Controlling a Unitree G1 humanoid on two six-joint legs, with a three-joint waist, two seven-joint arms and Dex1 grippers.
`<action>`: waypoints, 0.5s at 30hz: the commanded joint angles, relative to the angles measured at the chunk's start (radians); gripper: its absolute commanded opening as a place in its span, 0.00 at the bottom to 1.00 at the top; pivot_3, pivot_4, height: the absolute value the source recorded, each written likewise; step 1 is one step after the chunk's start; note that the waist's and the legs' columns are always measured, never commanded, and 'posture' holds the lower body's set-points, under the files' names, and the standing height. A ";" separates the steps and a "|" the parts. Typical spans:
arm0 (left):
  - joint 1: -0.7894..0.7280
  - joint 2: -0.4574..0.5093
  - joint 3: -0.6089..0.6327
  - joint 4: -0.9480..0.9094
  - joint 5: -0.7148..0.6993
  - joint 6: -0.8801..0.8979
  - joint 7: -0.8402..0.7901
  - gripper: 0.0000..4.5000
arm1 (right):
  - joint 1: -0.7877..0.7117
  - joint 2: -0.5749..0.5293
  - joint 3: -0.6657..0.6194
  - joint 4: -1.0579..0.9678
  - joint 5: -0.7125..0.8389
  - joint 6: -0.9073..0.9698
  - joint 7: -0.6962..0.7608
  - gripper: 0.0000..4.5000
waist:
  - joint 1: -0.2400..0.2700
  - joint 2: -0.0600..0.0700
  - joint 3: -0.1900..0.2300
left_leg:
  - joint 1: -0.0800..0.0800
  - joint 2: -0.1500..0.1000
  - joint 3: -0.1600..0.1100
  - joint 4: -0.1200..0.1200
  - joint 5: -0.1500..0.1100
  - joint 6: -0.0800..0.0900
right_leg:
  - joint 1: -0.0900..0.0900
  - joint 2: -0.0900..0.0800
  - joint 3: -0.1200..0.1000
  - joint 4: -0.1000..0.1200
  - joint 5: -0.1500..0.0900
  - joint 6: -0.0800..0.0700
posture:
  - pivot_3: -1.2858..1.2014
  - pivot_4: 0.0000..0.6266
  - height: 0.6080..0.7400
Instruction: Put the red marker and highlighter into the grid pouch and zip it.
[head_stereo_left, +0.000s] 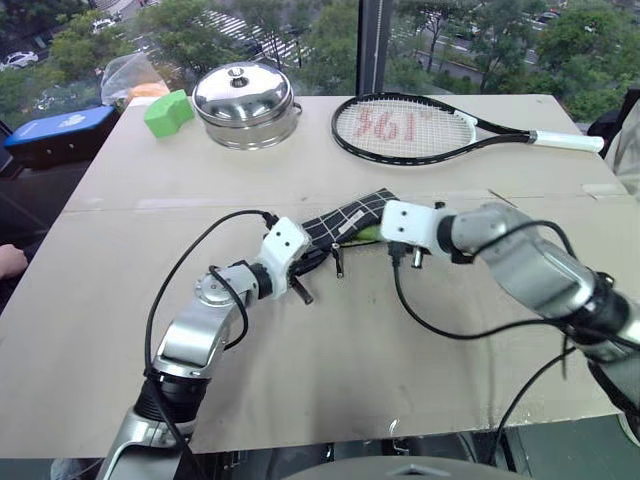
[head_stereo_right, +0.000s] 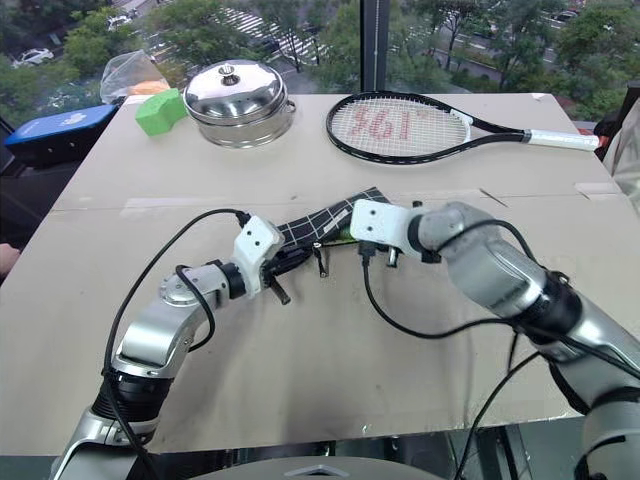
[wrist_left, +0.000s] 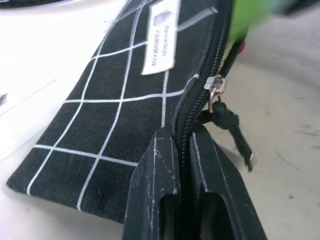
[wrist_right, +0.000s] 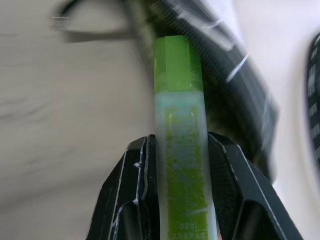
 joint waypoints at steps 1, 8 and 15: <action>0.008 0.008 -0.001 -0.058 -0.005 -0.010 -0.004 0.00 | -0.070 0.038 0.048 0.121 -0.093 -0.124 0.029 0.17 | 0.002 0.000 0.000 | 0.000 0.000 0.000 0.000 0.000 0.000 | 0.000 0.000 0.000 0.000 0.000 0.000 | 0.52 0.24 1.00; 0.028 0.001 -0.008 -0.084 -0.011 -0.007 0.005 0.00 | -0.150 0.213 0.059 0.382 -0.146 -0.339 0.068 0.48 | -0.006 0.000 0.000 | 0.001 0.000 0.001 0.000 0.000 0.000 | 0.000 0.000 0.000 0.002 0.000 0.000 | 0.52 0.24 1.00; 0.036 0.005 0.055 -0.066 -0.037 0.033 0.033 0.00 | -0.052 0.168 -0.217 0.205 0.094 -0.244 0.220 0.88 | 0.005 0.001 0.000 | 0.000 0.000 0.000 0.000 0.000 -0.001 | 0.000 -0.001 -0.001 0.002 0.000 0.000 | 0.52 0.24 1.00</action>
